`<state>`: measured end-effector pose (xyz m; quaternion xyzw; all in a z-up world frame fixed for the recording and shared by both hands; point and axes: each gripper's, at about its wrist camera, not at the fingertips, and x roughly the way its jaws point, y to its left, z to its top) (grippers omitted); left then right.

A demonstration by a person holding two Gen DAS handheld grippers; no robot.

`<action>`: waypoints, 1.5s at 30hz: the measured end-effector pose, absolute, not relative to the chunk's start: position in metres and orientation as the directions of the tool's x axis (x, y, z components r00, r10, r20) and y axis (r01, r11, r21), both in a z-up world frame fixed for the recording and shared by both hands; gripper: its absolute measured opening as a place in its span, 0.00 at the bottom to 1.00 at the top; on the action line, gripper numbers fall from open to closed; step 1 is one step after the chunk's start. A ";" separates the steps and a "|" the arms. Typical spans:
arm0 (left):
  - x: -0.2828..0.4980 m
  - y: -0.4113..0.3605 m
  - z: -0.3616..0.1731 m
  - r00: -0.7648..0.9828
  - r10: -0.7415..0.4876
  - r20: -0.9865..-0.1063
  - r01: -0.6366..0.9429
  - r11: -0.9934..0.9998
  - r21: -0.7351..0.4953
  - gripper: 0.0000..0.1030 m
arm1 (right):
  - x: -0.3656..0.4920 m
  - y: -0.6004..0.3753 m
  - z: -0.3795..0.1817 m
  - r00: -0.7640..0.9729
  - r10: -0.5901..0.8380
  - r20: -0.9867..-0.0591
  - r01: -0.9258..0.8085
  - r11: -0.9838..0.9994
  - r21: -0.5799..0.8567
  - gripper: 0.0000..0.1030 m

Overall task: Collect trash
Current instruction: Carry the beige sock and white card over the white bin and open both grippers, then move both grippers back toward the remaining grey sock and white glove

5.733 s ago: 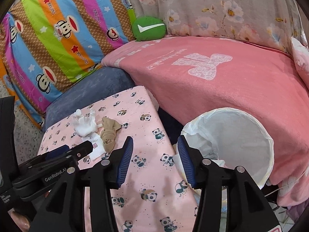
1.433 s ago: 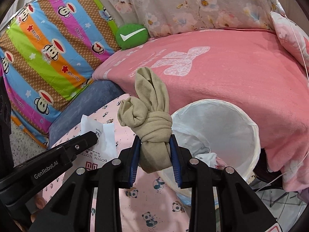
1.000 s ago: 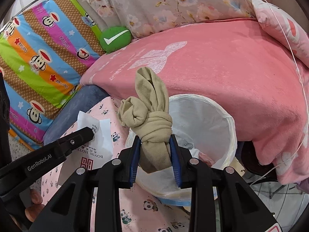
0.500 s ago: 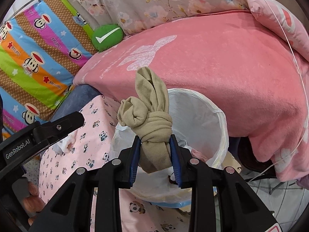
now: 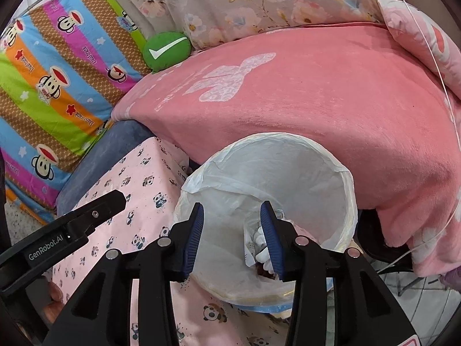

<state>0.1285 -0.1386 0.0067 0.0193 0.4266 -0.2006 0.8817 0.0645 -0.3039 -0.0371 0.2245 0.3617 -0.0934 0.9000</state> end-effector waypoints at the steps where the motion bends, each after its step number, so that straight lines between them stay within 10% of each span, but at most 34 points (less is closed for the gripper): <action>1: 0.129 -0.136 0.006 0.555 -0.337 -0.761 0.366 0.920 -0.140 0.60 | 0.065 -0.301 -0.036 0.720 -0.008 -0.693 0.328 0.885 0.331 0.41; 45: 0.155 0.062 -0.029 0.569 -0.172 -0.804 0.035 0.982 -0.186 0.60 | 0.119 -0.115 -0.030 0.663 0.082 -0.744 0.063 0.984 0.164 0.58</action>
